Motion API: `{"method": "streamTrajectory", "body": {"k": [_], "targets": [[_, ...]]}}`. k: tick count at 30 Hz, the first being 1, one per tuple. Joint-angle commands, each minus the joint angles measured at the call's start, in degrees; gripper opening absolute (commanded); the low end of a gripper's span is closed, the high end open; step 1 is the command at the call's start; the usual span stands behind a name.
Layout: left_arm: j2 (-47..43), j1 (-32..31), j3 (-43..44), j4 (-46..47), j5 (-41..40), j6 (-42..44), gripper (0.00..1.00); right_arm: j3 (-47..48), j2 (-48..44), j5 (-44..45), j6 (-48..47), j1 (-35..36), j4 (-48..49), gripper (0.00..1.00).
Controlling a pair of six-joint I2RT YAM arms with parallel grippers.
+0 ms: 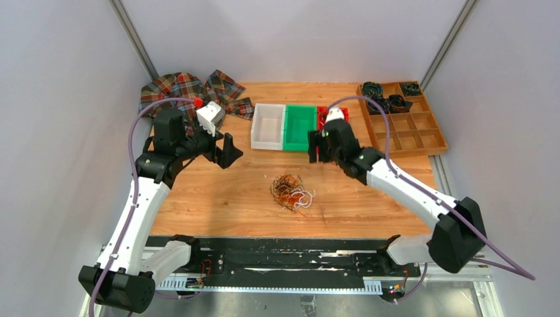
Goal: Untangle the cables
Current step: Untie the cable.
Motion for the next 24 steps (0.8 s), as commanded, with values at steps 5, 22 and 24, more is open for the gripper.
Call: {"method": "streamTrajectory", "body": {"k": [5,22,24], "targets": [[0.5,-0.3,0.6,-1.5,-3.1,2.1,0.98,-14.8,-8.4,2.3,16.0,12.0,-9.1,0.64],[-2.0,-0.3,-1.1,-2.2,-1.2,1.9,0.98,-17.2,-1.9,-2.1,18.5,13.5,-2.8,0.08],[-1.9,-0.3,-1.2,-2.1,-0.6,1.9,0.98,-15.8,-3.7,-1.2,17.0,13.5,-4.2,0.01]]}}
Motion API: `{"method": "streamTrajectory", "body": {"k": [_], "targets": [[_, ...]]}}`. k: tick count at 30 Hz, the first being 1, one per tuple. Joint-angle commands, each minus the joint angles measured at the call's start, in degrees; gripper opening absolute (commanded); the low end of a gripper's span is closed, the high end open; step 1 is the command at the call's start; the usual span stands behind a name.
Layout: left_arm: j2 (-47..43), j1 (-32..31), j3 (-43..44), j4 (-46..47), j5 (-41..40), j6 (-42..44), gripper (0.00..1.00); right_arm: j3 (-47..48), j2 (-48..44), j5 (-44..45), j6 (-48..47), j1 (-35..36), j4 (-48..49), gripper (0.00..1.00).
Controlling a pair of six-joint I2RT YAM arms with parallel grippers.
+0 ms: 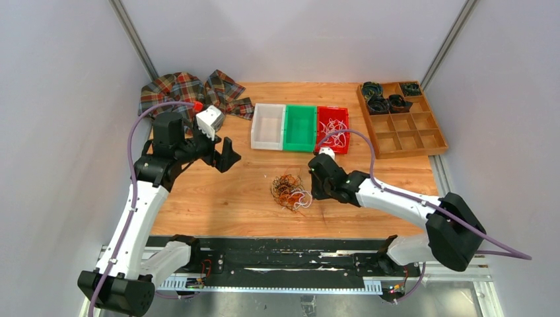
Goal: Untangle the cables
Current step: Untie the cable.
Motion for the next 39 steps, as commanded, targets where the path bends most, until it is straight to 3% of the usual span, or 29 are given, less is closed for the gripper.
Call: {"method": "streamTrajectory", "body": {"k": [1,8,15,26,36,39], "targets": [[-0.3,-0.3,-0.5,0.6,1.7,0.1,0.98,2.8,-3.3,1.3,-1.9,0.8,-1.5,0.01],[0.0,-0.3,-0.2,0.8,5.7,-0.4,0.98,9.5,-11.0,-3.4,-10.9,0.7,-0.1,0.01],[-0.2,-0.9,-0.5,0.8,15.0,-0.2,0.98,11.1,-12.9,-14.1,-15.2,0.7,12.5,0.01],[0.3,-6.5,-3.0,1.8,19.6,2.9,0.98,22.2,-7.3,-23.2,-7.4,0.8,22.7,0.01],[1.9,-6.9,-6.0,17.6,17.6,-10.9,1.0,27.0,-2.2,-28.6,4.7,0.7,34.6,0.01],[2.2,-6.9,-6.8,19.7,17.5,-12.8,0.96,27.2,-0.5,-30.2,7.6,0.9,37.2,0.01]]}}
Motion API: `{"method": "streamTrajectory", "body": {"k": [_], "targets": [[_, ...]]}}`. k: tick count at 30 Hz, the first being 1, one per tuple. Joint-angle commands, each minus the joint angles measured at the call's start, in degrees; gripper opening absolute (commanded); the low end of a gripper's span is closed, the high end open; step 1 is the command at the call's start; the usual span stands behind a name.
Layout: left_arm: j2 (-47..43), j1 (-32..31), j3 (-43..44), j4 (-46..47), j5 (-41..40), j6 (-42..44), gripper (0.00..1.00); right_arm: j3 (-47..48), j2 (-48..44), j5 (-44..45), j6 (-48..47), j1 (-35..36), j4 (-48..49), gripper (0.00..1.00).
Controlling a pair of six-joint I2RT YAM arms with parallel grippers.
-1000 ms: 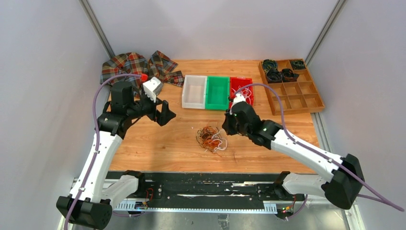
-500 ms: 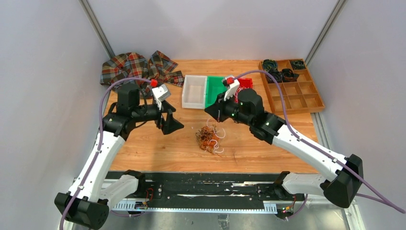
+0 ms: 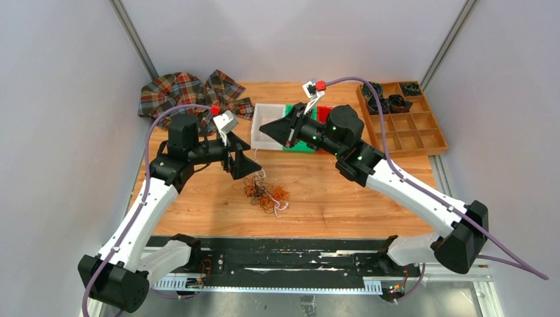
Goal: Untangle the cables
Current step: Untie the cable.
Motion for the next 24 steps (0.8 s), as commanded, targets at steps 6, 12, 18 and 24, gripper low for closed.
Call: {"method": "streamTrajectory", "body": {"k": [6,12,18,24], "targets": [[0.6,-0.4,-3.4,9.5,0.7,-7.2,0.76,2.4,3.1,-4.1,7.8,1.0,9.1,0.01],[0.2,-0.4,-2.8,7.7,-0.2,-5.6,0.23,1.9,1.6,-2.5,5.1,1.0,7.6,0.01],[-0.1,-0.4,0.5,3.9,-0.6,-4.2,0.01,-2.6,-1.8,-0.5,0.8,1.0,7.3,0.23],[-0.3,-0.4,4.5,-1.4,0.0,-1.9,0.01,-11.6,-6.9,2.8,-7.8,0.9,5.6,0.48]]}}
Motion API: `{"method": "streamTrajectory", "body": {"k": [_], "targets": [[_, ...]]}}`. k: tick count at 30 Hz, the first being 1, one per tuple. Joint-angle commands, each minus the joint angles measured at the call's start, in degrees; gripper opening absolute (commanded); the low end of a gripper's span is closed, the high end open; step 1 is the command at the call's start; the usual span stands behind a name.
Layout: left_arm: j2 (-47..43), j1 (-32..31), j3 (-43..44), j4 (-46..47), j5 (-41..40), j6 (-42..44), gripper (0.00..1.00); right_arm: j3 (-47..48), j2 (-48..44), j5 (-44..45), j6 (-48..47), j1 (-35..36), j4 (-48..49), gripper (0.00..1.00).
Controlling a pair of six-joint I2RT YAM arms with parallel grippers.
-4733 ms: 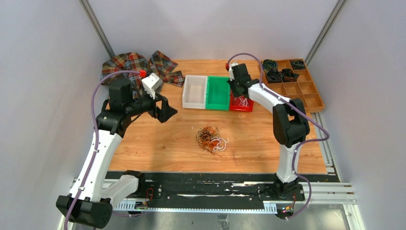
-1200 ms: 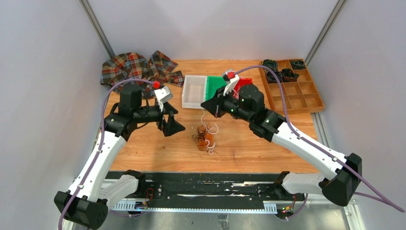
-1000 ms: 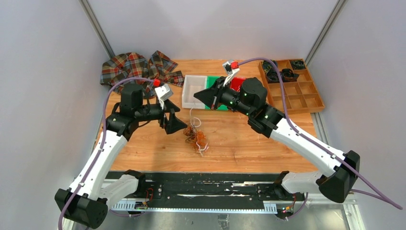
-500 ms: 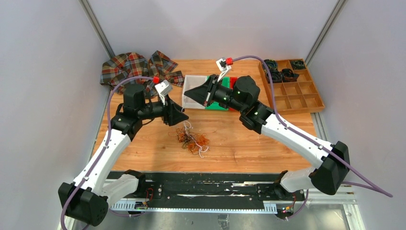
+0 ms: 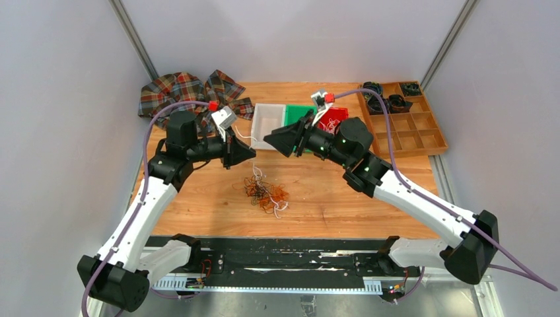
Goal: Untangle the cables
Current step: Untie the cable.
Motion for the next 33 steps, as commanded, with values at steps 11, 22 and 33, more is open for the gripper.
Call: {"method": "streamTrajectory", "body": {"k": [11,22,33], "targets": [[-0.9,-0.4,10.2,-8.5,0.8,1.8,0.01,-14.8,-0.3,-1.2,-23.9,4.7,12.4,0.57],[-1.5,-0.4,15.2,-12.2,-0.5,2.1,0.01,-3.0,16.4,4.5,-28.0,7.4,13.0,0.49],[-1.2,-0.4,23.6,-17.1,0.7,2.6,0.01,-9.4,25.8,9.2,-23.0,7.0,19.9,0.39]]}}
